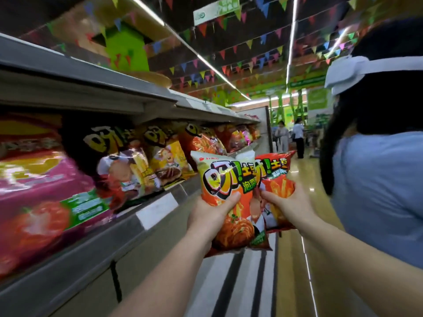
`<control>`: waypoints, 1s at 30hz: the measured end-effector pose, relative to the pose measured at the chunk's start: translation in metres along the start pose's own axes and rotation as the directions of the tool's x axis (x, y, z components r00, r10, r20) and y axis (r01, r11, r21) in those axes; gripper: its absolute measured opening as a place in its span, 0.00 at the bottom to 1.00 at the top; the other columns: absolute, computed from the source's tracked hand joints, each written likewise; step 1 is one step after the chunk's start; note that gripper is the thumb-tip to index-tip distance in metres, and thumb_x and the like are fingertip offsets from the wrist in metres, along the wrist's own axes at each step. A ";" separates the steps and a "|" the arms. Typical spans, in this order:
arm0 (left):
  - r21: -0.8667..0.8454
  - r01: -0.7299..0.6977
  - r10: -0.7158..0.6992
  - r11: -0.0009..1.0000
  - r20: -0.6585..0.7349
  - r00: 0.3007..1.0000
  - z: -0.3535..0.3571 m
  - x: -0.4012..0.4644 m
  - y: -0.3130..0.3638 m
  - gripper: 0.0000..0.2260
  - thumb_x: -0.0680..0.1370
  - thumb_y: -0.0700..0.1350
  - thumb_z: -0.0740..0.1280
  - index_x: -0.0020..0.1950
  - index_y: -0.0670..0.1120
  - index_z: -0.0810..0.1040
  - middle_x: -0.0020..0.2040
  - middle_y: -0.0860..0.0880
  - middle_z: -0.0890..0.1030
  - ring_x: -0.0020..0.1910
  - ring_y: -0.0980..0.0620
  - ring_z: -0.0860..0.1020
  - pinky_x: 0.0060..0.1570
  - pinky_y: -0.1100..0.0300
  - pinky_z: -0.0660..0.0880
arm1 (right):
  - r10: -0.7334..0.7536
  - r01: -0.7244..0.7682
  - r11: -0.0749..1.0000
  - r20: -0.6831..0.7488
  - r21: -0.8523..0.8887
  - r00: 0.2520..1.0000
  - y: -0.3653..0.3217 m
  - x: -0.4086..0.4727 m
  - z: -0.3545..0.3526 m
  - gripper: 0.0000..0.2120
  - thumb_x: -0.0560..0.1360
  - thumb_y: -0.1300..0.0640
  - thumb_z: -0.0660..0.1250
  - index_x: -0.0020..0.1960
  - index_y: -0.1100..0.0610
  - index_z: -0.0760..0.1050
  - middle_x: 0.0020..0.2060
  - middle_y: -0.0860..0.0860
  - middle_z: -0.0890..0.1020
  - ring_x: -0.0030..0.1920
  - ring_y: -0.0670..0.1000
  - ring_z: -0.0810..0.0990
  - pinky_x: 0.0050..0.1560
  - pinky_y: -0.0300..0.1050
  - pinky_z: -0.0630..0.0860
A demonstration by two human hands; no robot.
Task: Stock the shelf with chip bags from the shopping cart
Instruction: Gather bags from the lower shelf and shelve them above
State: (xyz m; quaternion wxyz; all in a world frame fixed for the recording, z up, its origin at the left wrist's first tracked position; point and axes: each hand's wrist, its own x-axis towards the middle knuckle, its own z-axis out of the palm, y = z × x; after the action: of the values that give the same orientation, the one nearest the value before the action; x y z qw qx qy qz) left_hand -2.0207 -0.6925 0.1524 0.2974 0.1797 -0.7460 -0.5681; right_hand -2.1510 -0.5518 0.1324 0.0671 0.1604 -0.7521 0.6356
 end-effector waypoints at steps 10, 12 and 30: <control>-0.005 0.005 -0.005 1.000 -0.042 0.999 0.095 0.142 -0.013 0.39 0.51 0.70 0.73 0.58 0.55 0.77 0.53 0.53 0.83 0.52 0.49 0.81 0.58 0.47 0.76 | -0.015 0.014 1.000 -0.051 -0.024 0.999 0.041 0.159 0.011 0.39 0.64 0.44 0.76 0.68 0.56 0.64 0.59 0.56 0.75 0.57 0.58 0.75 0.57 0.53 0.73; 0.001 -0.001 0.001 1.000 -0.047 0.999 0.109 0.165 -0.017 0.41 0.49 0.71 0.72 0.59 0.56 0.77 0.53 0.54 0.83 0.53 0.49 0.81 0.57 0.47 0.76 | -0.007 0.006 1.000 -0.049 -0.014 0.999 0.048 0.183 0.018 0.39 0.64 0.45 0.76 0.69 0.57 0.64 0.60 0.57 0.75 0.58 0.59 0.75 0.57 0.53 0.73; -0.074 -0.021 0.023 0.997 0.024 0.999 0.206 0.370 -0.046 0.34 0.60 0.64 0.77 0.60 0.50 0.74 0.55 0.50 0.80 0.54 0.47 0.79 0.58 0.48 0.76 | 0.042 -0.046 0.999 -0.161 -0.020 0.986 0.100 0.383 0.055 0.31 0.68 0.49 0.74 0.67 0.56 0.66 0.57 0.57 0.78 0.56 0.59 0.77 0.57 0.52 0.74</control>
State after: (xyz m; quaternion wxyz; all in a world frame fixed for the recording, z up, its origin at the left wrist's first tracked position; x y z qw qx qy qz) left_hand -2.4379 -0.7772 0.1608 0.3009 0.1534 -0.7301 -0.5940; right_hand -2.5377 -0.6517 0.1457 0.1154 0.0911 -0.7550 0.6390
